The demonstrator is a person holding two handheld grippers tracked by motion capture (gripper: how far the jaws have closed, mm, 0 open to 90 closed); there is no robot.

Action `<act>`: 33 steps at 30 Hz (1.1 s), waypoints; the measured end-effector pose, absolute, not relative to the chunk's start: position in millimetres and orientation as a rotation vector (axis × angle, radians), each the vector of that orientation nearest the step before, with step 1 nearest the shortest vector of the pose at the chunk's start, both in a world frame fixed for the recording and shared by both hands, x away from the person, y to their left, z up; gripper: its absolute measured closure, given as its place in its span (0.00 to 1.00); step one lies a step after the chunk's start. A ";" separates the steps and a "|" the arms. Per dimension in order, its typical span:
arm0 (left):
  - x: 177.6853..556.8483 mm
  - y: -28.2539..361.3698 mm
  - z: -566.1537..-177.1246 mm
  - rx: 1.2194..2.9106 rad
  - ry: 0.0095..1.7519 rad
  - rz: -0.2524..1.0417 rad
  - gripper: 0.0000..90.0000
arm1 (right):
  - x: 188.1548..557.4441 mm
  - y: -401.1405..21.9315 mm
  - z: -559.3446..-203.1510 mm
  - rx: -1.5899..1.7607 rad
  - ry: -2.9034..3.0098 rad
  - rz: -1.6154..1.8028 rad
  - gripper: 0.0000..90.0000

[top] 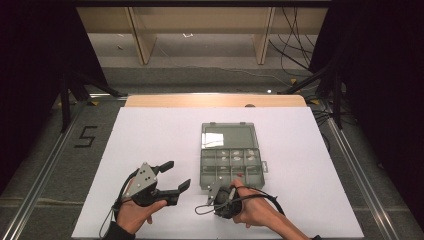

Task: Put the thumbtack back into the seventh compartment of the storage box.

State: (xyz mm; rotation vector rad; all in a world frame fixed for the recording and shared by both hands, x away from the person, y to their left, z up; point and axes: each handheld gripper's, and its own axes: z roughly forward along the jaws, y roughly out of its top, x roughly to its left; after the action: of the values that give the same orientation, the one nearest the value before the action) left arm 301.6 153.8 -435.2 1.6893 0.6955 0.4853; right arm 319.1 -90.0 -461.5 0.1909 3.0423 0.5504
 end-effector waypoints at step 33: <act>301.0 154.0 -434.6 1.684 0.705 0.482 0.23 | 339.6 -134.7 -418.2 0.308 2.923 0.676 0.92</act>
State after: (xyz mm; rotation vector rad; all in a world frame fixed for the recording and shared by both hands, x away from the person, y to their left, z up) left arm 301.0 154.0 -434.6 1.6844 0.7054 0.4816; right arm 339.6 -134.7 -418.2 0.3082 2.9227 0.6762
